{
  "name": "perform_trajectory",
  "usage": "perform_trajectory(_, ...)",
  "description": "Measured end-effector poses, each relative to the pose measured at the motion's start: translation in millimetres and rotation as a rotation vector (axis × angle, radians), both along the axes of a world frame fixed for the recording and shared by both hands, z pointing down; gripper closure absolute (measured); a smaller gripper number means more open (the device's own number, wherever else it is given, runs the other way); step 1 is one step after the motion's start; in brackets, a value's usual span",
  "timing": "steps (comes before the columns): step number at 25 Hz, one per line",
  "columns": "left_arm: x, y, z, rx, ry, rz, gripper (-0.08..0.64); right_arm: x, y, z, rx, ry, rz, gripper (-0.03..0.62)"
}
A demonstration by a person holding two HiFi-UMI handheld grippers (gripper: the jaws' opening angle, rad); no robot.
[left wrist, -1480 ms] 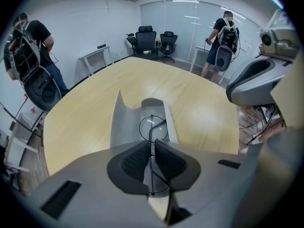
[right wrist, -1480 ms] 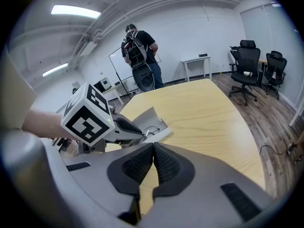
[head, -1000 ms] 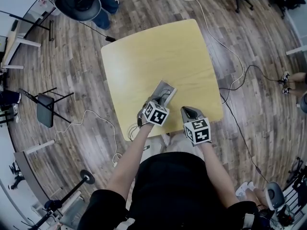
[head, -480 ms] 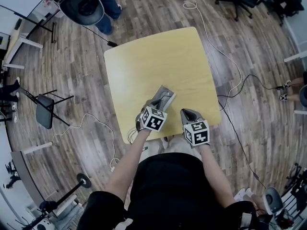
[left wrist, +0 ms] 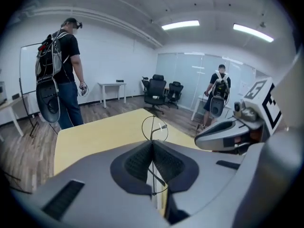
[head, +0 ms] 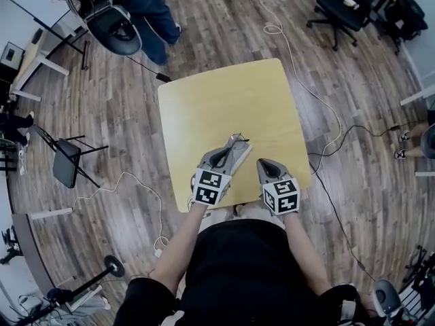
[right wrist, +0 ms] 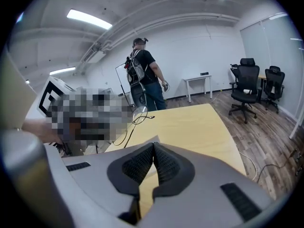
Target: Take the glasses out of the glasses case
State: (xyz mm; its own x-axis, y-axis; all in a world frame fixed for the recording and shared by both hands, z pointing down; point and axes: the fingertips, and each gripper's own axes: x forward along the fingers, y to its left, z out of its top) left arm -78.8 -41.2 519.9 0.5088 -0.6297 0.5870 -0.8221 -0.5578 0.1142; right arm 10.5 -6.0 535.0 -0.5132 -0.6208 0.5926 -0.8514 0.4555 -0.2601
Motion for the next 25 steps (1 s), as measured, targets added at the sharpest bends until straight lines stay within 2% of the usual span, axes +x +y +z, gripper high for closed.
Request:
perform_trajectory(7, -23, -3, -89, 0.054, 0.314, -0.122, 0.534, -1, -17, -74, 0.127, -0.058, 0.009, 0.575)
perform_trajectory(12, -39, -7, -143, 0.111, 0.505, -0.160, 0.534, -11, -29, -131, 0.251, -0.102, -0.015, 0.575)
perform_trajectory(17, -49, -10, -179, 0.175, 0.564, -0.167, 0.535, -24, -36, -177, 0.346, -0.171, -0.044, 0.575)
perform_trajectory(25, -64, -8, -195, 0.210, 0.552, -0.162, 0.535, -48, -36, -208, 0.419, -0.184, -0.088, 0.575)
